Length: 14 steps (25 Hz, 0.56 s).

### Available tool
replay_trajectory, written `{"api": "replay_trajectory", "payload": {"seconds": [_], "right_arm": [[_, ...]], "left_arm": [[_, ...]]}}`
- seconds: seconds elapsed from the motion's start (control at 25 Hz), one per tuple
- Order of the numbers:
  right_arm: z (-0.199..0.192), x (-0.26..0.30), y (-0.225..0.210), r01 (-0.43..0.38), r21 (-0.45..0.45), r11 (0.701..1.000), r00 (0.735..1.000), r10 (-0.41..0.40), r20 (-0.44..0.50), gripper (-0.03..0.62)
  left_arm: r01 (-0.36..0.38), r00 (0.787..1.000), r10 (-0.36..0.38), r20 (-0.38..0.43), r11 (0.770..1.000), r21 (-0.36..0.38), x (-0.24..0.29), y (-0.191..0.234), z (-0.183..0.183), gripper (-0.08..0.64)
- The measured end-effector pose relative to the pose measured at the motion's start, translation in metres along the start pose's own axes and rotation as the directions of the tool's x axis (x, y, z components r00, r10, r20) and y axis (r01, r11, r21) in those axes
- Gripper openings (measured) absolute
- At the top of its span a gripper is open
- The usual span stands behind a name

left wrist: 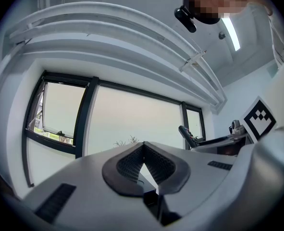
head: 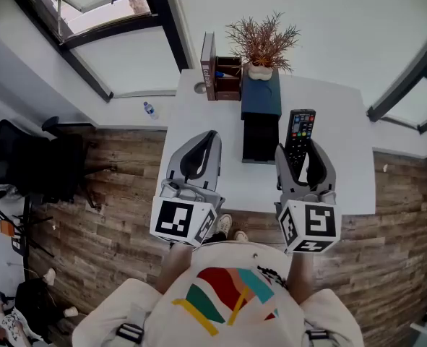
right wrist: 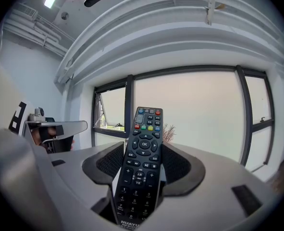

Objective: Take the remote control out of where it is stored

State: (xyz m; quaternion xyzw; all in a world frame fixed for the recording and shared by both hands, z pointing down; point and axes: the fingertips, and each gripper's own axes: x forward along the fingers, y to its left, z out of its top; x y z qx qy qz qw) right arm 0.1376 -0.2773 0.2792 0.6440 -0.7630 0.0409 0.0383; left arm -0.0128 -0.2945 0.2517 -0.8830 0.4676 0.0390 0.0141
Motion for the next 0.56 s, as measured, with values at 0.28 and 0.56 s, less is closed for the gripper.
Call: {"api": "replay_trajectory", "payload": {"seconds": [0.28, 0.56], "right_arm": [[0.005, 0.003, -0.006, 0.019, -0.006, 1.0, 1.0, -0.019, 0.012, 0.25], [0.006, 0.011, -0.004, 0.023, -0.018, 1.0, 1.0, -0.023, 0.003, 0.251]], "left_arm": [[0.007, 1.0, -0.007, 0.007, 1.0, -0.007, 0.01, 0.004, 0.001, 0.008], [0.019, 1.0, -0.019, 0.003, 1.0, -0.012, 0.018, 0.01, -0.001, 0.008]]}}
